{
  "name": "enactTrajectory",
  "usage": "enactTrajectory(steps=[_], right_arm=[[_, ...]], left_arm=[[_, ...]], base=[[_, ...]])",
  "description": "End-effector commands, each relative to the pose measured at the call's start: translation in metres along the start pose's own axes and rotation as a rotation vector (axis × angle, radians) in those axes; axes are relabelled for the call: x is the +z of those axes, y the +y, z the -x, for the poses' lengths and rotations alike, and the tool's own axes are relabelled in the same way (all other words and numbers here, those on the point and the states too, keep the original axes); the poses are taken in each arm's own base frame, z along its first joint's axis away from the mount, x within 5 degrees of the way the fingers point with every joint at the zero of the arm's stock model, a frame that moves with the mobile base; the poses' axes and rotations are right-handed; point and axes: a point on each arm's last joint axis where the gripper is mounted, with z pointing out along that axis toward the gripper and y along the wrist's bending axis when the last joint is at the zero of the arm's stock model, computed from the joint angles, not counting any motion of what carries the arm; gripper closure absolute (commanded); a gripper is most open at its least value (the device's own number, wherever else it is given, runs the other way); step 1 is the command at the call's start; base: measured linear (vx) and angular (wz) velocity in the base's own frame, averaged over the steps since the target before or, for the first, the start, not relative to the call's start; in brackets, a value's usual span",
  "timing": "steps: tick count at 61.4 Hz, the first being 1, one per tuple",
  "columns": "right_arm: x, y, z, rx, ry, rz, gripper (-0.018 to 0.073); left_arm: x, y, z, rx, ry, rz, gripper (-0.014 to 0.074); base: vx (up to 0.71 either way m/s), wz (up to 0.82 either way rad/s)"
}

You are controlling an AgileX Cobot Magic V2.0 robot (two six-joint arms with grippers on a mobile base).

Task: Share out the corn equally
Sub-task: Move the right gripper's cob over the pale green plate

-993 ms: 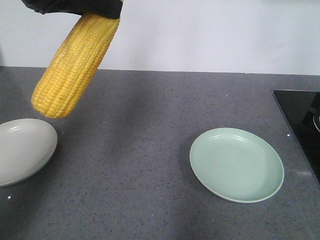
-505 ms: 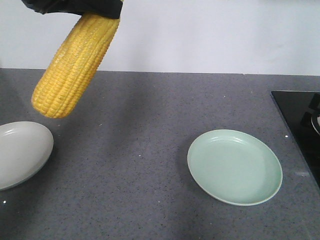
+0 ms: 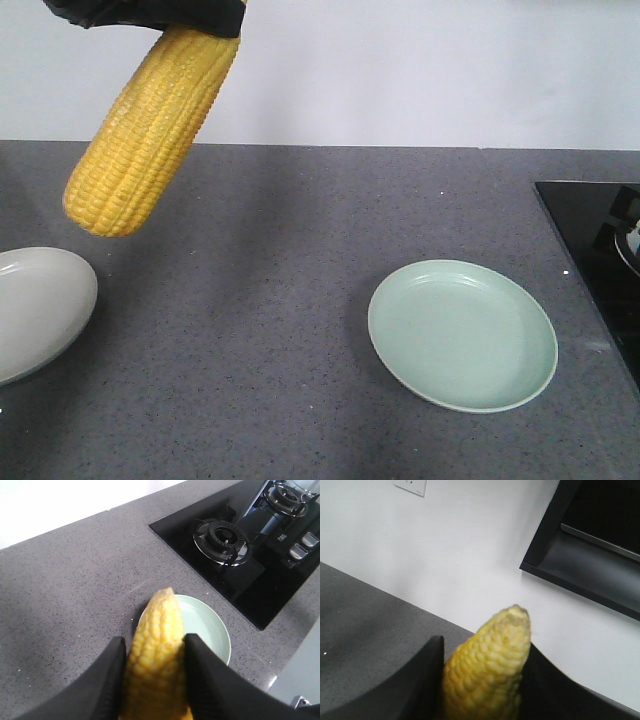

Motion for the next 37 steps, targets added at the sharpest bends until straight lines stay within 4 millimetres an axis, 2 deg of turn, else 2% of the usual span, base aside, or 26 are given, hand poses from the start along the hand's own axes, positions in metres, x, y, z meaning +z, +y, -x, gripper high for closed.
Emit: enactTrajectory(steps=[1,37], right_arm=[[-0.0076,-0.0025,0.0081,-0.002,-0.085,-0.03,0.0564],[-0.0076,-0.0025,0.0081,-0.002,-0.085,-0.03,0.0564]], left_arm=[[-0.0207,-0.013,0.0055,0.007,-0.086,-0.028,0.0603],[-0.0207,-0.013,0.0055,0.007,-0.086,-0.028,0.0603]], base=[[0.01,-0.03],[0.01,-0.02]])
